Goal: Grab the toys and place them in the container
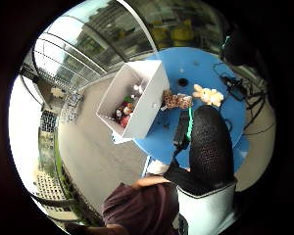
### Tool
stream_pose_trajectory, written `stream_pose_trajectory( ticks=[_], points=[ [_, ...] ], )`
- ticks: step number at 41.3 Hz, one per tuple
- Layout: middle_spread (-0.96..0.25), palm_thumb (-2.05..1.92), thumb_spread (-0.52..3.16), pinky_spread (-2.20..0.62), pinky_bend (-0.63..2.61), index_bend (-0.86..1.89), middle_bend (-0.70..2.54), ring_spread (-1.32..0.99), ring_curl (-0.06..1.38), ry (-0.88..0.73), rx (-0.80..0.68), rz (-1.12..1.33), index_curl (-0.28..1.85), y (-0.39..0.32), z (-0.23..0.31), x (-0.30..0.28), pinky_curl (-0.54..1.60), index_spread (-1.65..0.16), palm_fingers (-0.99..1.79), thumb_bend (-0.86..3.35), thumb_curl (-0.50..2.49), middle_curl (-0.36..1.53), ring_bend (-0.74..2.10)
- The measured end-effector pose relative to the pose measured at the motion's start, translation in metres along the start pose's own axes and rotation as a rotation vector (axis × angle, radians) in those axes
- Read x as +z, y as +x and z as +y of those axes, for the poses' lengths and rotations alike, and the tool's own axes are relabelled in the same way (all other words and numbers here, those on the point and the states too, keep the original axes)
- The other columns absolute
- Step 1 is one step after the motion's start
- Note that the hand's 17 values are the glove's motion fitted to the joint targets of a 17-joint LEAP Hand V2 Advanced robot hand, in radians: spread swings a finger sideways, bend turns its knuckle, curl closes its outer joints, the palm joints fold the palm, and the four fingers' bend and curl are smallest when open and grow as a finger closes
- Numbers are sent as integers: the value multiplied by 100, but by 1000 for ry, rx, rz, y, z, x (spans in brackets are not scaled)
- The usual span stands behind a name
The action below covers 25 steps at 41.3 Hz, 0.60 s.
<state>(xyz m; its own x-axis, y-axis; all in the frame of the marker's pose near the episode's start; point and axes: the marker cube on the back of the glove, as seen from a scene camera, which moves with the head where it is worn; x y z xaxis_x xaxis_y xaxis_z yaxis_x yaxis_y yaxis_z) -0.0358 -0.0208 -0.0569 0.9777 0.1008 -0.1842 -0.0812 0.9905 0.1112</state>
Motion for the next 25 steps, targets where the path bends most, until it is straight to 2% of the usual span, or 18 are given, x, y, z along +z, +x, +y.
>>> stream_pose_trajectory(
  ticks=[8, 9, 11, 13, 14, 15, 25],
  points=[
    [-14, 13, 149, -25, 74, 26, 17, -26, 27, -144, 53, -14, 26, 40, -42, 17, 32, -21, 40, 23, 22, 9, 65],
    [-17, 13, 150, -24, 71, 21, 30, -26, 26, -167, 60, -3, 25, 45, -47, 21, 31, -21, 43, 23, 22, 13, 61],
    [-17, 11, 150, -23, 71, 18, 31, -25, 26, -211, 78, 10, 26, 54, -60, 31, 32, -21, 37, 21, 22, 15, 59],
    [-17, 9, 150, -20, 72, 12, 32, -23, 26, -252, 90, 12, 25, 62, -73, 42, 33, -22, 20, 20, 23, 17, 54],
    [-14, 7, 150, -19, 79, 17, 11, -22, 27, -271, 93, 11, 27, 67, -81, 49, 35, -22, 6, 19, 23, 12, 58],
    [-16, 5, 149, -17, 77, 11, 26, -21, 27, -289, 98, 8, 26, 71, -89, 56, 35, -22, 6, 17, 23, 16, 54],
    [-11, 0, 138, -6, 88, 3, 19, -12, 23, -451, 115, -29, 18, 107, -153, 143, 36, -21, -21, 8, 25, 20, 47]
  ],
)
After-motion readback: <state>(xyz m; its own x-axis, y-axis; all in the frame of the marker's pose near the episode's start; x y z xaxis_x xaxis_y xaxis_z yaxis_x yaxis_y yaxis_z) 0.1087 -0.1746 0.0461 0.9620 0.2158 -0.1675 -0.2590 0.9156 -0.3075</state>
